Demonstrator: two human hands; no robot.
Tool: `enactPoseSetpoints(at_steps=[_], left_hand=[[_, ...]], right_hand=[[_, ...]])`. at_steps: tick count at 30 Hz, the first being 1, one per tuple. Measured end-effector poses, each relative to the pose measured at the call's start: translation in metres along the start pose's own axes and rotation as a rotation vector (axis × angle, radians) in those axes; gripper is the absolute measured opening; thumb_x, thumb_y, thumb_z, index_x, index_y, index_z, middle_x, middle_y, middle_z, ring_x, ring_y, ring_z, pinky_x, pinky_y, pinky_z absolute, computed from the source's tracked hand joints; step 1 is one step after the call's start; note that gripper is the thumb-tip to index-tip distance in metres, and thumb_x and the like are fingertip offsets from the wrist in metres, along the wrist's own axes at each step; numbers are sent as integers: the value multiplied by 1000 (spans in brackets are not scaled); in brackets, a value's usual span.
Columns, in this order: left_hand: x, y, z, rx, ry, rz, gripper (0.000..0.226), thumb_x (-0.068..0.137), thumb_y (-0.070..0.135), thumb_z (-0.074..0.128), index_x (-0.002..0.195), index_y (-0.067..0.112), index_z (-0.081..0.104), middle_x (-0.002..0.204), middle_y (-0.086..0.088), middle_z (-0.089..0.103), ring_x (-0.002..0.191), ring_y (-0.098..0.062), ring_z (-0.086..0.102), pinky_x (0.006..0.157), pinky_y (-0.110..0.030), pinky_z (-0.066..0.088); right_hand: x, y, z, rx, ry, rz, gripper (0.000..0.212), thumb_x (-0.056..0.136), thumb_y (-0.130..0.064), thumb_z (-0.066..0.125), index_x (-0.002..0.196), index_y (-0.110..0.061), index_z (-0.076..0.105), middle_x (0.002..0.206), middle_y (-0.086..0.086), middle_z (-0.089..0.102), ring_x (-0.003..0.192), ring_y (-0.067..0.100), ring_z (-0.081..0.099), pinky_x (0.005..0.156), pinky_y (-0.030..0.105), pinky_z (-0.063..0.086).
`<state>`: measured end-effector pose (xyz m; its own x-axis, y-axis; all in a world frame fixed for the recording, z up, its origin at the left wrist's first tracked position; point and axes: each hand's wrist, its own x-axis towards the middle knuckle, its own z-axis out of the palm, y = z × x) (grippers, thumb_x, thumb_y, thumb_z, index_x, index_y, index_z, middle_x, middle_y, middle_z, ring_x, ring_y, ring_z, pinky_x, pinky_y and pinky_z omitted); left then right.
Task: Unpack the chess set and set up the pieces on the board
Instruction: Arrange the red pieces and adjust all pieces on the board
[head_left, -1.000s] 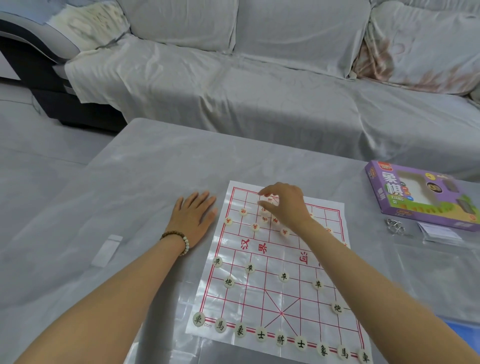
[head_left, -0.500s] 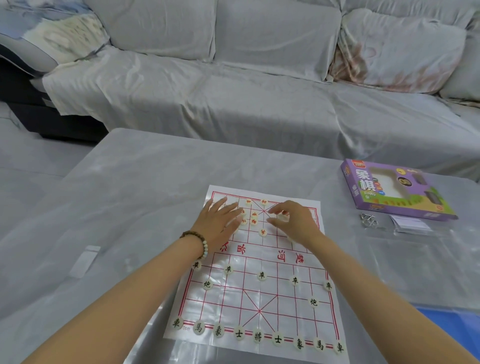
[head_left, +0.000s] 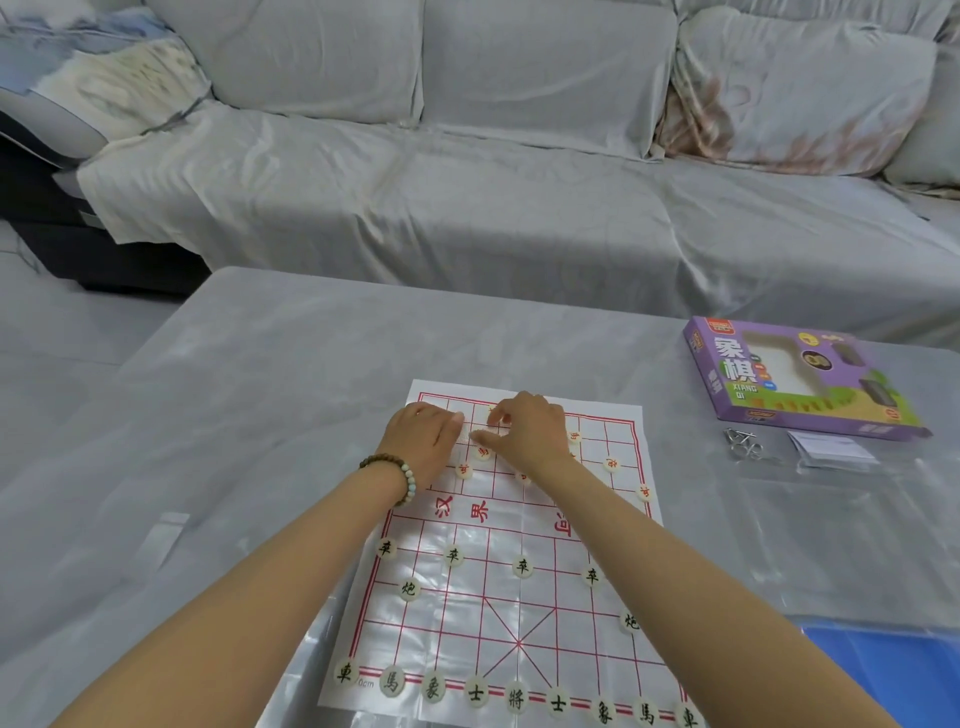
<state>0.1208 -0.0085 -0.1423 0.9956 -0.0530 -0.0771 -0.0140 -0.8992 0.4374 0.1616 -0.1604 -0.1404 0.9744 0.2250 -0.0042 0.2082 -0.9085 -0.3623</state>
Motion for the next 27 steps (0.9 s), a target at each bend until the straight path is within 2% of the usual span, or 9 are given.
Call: enactPoseSetpoints(at_steps=[6, 10, 13, 16, 18, 21, 23, 27], left_hand=[[6, -2, -2, -36, 18, -7, 46, 100, 31, 18, 119, 15, 57, 119, -3, 59, 120, -19, 40, 105, -31, 26], [15, 2, -1, -57, 7, -3, 46, 100, 32, 18, 116, 14, 57, 117, -3, 59, 116, -21, 43, 98, -30, 30], [20, 17, -2, -91, -2, 16, 44, 100, 30, 19, 116, 10, 56, 116, -7, 58, 114, -24, 44, 95, -31, 32], [26, 30, -3, -111, -32, 5, 45, 101, 28, 18, 121, 7, 52, 123, -10, 55, 117, -25, 43, 97, -33, 33], [30, 34, 0, -100, -55, -10, 44, 101, 27, 17, 117, 6, 53, 120, -12, 55, 113, -26, 44, 94, -34, 36], [36, 39, 5, -40, -71, -5, 42, 100, 27, 19, 102, 8, 56, 111, -10, 56, 104, -25, 46, 87, -34, 40], [40, 42, 7, -8, -82, 21, 38, 100, 28, 21, 98, 10, 55, 111, -8, 54, 107, -25, 46, 86, -33, 40], [53, 47, 12, -24, -106, 31, 36, 95, 36, 41, 127, 22, 52, 131, -2, 49, 121, -21, 42, 100, -36, 41]], right_hand=[[6, -4, 8, -34, 36, -47, 29, 81, -48, 64, 97, -24, 68, 104, -3, 62, 104, 16, 51, 96, 33, 31], [5, 20, -14, 242, 131, -29, 23, 82, -40, 67, 96, -22, 70, 95, -9, 69, 88, 6, 60, 95, 34, 42], [9, 49, -33, 367, 192, 49, 18, 83, -26, 69, 100, -18, 67, 94, -7, 67, 83, 5, 57, 91, 34, 48], [13, 67, -42, 381, 133, 118, 21, 84, -16, 67, 105, -15, 64, 101, 0, 66, 85, 11, 58, 83, 22, 49], [17, 71, -41, 358, 63, 112, 24, 83, -12, 68, 106, -16, 64, 101, 0, 65, 83, 12, 58, 79, 19, 48], [21, 72, -33, 316, -36, 69, 27, 80, -8, 69, 104, -19, 64, 97, -6, 64, 84, 12, 59, 82, 26, 52], [23, 73, -29, 302, -70, 60, 27, 80, -9, 70, 104, -20, 64, 96, -8, 64, 85, 12, 59, 84, 29, 53], [22, 77, -30, 324, -15, 105, 24, 79, -20, 72, 102, -20, 65, 101, -4, 63, 84, 10, 55, 71, 17, 43]])
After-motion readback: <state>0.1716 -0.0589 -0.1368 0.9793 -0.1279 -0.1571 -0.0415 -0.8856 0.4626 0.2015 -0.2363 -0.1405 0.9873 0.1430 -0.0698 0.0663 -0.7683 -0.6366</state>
